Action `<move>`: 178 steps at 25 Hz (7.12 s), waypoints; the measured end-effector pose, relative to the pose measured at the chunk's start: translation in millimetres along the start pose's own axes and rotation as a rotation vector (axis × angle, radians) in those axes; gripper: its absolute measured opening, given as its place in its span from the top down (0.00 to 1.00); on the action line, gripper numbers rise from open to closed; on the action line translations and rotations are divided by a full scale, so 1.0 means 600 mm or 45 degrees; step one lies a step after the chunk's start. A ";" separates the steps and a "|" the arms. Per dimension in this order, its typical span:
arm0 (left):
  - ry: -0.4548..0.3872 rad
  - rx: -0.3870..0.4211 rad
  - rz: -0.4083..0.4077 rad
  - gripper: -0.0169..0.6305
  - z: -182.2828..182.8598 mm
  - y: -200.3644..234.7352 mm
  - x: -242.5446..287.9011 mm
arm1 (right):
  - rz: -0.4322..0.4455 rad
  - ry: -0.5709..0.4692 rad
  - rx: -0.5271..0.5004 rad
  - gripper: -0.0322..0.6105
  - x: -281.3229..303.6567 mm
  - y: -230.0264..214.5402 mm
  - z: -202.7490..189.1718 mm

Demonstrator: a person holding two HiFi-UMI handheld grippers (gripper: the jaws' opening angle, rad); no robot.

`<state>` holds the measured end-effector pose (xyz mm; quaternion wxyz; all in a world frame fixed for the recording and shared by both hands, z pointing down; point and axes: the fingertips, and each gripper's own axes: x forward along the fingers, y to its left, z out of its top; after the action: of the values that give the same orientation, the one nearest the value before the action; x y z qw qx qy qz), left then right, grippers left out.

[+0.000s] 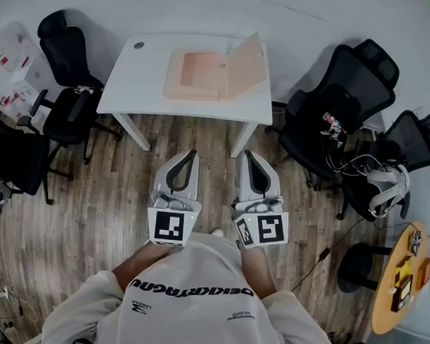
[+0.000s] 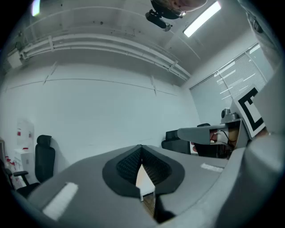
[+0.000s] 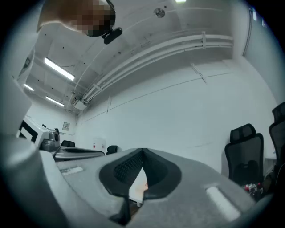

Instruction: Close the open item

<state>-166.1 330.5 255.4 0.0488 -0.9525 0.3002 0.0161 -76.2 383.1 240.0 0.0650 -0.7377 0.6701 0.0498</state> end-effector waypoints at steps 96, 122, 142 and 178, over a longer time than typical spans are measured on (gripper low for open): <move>0.292 -0.224 0.177 0.97 -0.206 0.233 0.589 | -0.245 0.414 0.137 0.95 0.518 -0.470 -0.231; 0.457 -0.232 0.214 0.97 -0.282 0.229 0.647 | -0.195 0.763 0.310 0.77 0.540 -0.563 -0.374; 0.522 -0.246 0.302 0.97 -0.317 0.239 0.661 | -0.111 0.945 0.440 0.87 0.534 -0.569 -0.453; 0.512 -0.283 0.444 0.97 -0.336 0.380 0.581 | 0.245 0.908 0.509 0.87 0.615 -0.406 -0.377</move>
<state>-10.7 -74.6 416.1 -0.1201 -0.8701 0.4595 -0.1322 199.1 6.5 411.3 -0.0341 -0.6155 0.7131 -0.3339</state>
